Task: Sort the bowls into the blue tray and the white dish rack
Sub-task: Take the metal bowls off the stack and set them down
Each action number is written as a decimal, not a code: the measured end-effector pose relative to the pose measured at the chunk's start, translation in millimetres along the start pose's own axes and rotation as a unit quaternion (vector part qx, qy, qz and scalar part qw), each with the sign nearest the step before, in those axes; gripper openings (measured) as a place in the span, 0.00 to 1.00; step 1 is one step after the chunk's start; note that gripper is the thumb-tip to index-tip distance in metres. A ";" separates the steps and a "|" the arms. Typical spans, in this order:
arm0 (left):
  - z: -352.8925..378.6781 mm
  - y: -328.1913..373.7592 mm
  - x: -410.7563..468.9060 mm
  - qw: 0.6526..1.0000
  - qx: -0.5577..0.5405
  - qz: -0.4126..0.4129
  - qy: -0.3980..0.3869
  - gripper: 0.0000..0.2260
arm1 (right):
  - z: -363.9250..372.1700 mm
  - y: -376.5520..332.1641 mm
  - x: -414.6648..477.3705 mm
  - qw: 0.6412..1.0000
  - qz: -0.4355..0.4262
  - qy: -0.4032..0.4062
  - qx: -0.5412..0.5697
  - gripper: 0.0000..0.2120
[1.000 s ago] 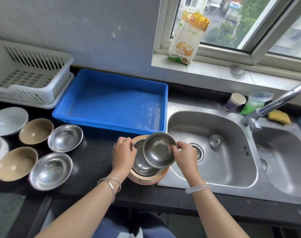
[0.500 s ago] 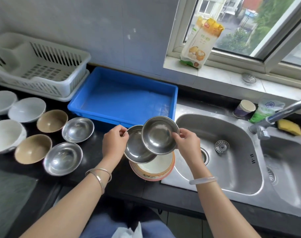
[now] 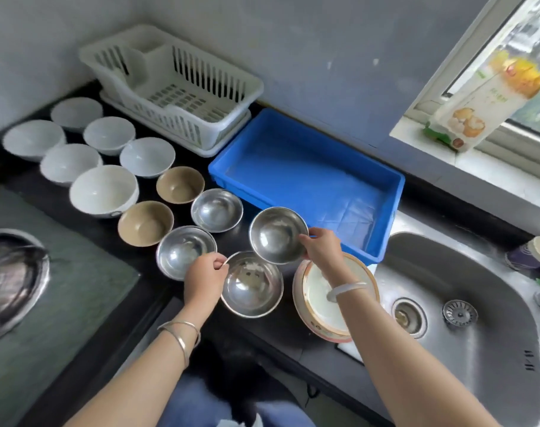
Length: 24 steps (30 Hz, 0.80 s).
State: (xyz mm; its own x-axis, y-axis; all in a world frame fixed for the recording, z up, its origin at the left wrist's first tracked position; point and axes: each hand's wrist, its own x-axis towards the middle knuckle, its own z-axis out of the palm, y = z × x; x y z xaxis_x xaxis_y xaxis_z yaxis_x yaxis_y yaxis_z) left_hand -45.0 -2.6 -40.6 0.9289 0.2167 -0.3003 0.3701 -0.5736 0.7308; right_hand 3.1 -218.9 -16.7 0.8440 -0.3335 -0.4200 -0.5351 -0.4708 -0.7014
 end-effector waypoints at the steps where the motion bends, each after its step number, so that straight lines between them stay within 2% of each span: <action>1: -0.6 -4.1 0.8 1.000 -0.003 -0.005 0.000 0.04 | 6.2 -2.4 4.5 1.000 0.001 -0.006 -0.020 0.07; 7: -0.9 -15.5 6.7 1.000 0.005 -0.013 0.000 0.03 | 27.4 -11.3 21.7 0.997 0.024 -0.029 -0.070 0.12; 14: 1.5 -17.3 6.3 0.999 0.038 0.005 0.012 0.03 | 40.2 -7.6 30.0 0.995 0.062 -0.046 -0.060 0.07; 24: 4.1 -16.2 11.5 0.998 0.047 0.029 0.016 0.03 | 45.0 -5.3 35.9 0.993 0.103 -0.049 -0.026 0.08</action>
State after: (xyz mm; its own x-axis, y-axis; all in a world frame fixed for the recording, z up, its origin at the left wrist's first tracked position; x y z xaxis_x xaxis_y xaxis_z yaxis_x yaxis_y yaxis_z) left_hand -40.3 6.0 -58.4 0.9491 0.2061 -0.2382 0.3146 -0.6570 0.6851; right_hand 37.8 -191.7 -53.9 0.7146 -0.3472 -0.6073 -0.6957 -0.4435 -0.5650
